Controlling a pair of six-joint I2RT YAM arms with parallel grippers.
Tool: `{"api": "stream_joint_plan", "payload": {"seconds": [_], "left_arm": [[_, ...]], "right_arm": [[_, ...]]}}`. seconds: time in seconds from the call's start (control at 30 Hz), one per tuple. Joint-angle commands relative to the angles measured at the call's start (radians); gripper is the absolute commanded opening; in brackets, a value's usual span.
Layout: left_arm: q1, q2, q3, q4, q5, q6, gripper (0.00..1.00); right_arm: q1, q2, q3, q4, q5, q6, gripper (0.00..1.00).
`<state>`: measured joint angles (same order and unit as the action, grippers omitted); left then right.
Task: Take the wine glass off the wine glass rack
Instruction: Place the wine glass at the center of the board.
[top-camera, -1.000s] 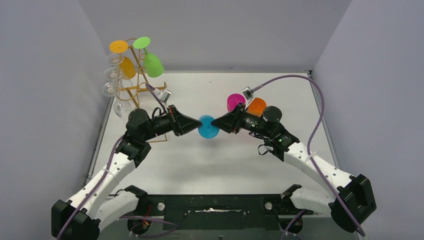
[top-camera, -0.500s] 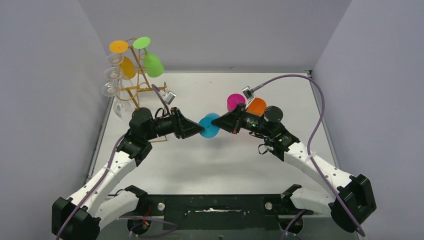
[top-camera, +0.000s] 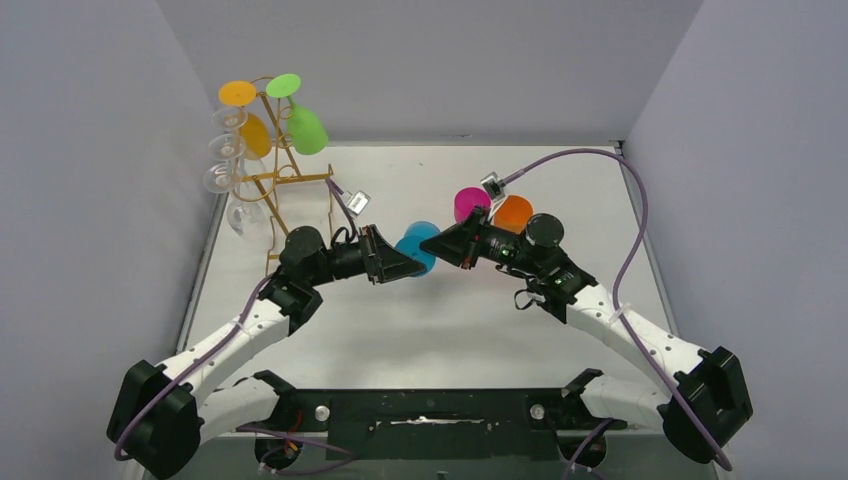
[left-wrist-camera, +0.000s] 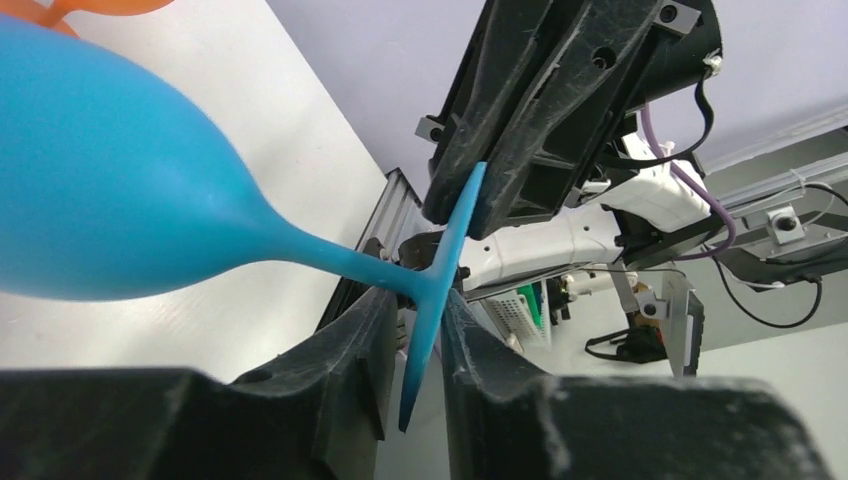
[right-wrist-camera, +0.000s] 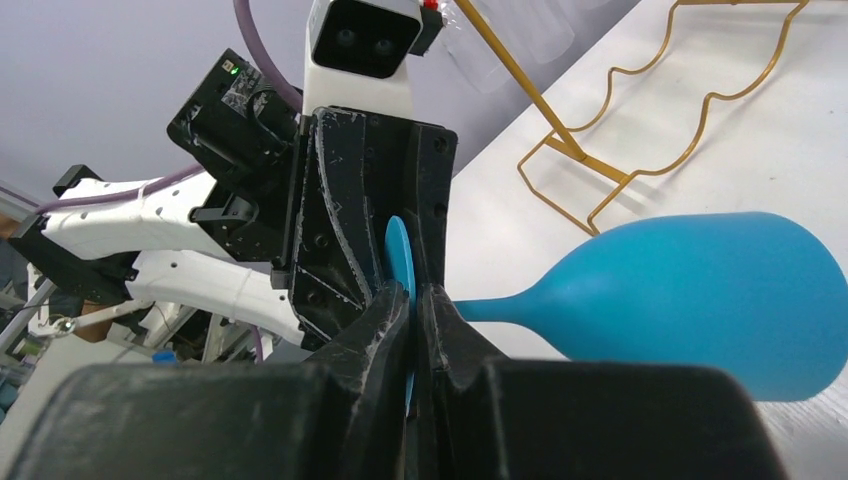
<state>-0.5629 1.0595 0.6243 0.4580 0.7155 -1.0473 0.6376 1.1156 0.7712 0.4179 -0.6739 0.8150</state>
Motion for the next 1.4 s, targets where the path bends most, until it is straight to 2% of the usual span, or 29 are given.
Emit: {"api": "stream_joint_plan", "payload": {"seconds": [0.0, 0.1, 0.2, 0.33, 0.37, 0.53, 0.57, 0.63, 0.77, 0.97, 1.07, 1.13, 1.2, 1.27, 1.37], "left_arm": [[-0.011, 0.009, 0.010, 0.139, -0.001, -0.060, 0.20], [-0.012, -0.016, -0.003, 0.134, -0.029, -0.053, 0.18], [-0.012, -0.031, 0.001, 0.121, -0.042, -0.039, 0.00], [-0.012, -0.043, 0.005, 0.099, -0.038, -0.009, 0.00], [-0.012, -0.048, 0.007, 0.084, -0.038, 0.008, 0.00], [-0.012, -0.118, 0.013, -0.012, -0.025, 0.155, 0.00], [-0.012, -0.136, 0.010, -0.031, -0.021, 0.198, 0.00], [-0.014, -0.173, -0.004, -0.072, -0.016, 0.280, 0.00], [-0.013, -0.232, -0.044, -0.155, 0.027, 0.469, 0.00], [-0.013, -0.315, -0.230, -0.001, 0.108, 0.600, 0.00], [-0.014, -0.335, -0.297, 0.102, 0.261, 0.734, 0.00], [-0.015, -0.359, -0.327, 0.117, 0.311, 0.822, 0.00], [-0.013, -0.381, -0.351, 0.099, 0.281, 0.862, 0.00], [-0.010, -0.384, -0.363, 0.088, 0.265, 0.912, 0.00], [-0.010, -0.375, -0.361, 0.092, 0.275, 0.939, 0.00]], "right_arm": [[0.015, -0.004, 0.045, 0.077, 0.000, -0.033, 0.00], [0.016, -0.010, 0.046, 0.061, 0.006, -0.046, 0.00], [0.017, -0.013, 0.039, 0.070, 0.012, -0.044, 0.01], [0.017, -0.022, 0.036, 0.072, 0.032, -0.044, 0.09], [0.017, -0.028, 0.035, 0.068, 0.038, -0.047, 0.14], [0.017, -0.069, 0.025, 0.023, 0.109, -0.071, 0.55], [0.018, -0.079, 0.021, 0.017, 0.132, -0.076, 0.61], [0.016, -0.104, 0.013, 0.001, 0.180, -0.091, 0.67], [0.014, -0.149, 0.010, -0.066, 0.298, -0.125, 0.72], [-0.004, -0.194, 0.057, -0.287, 0.471, -0.188, 0.76], [-0.033, -0.190, 0.116, -0.450, 0.560, -0.204, 0.81], [-0.079, -0.181, 0.150, -0.521, 0.510, -0.230, 0.82], [-0.139, -0.167, 0.174, -0.556, 0.399, -0.237, 0.83], [-0.198, -0.157, 0.178, -0.558, 0.286, -0.222, 0.83], [-0.257, -0.149, 0.179, -0.555, 0.202, -0.195, 0.83]]}}
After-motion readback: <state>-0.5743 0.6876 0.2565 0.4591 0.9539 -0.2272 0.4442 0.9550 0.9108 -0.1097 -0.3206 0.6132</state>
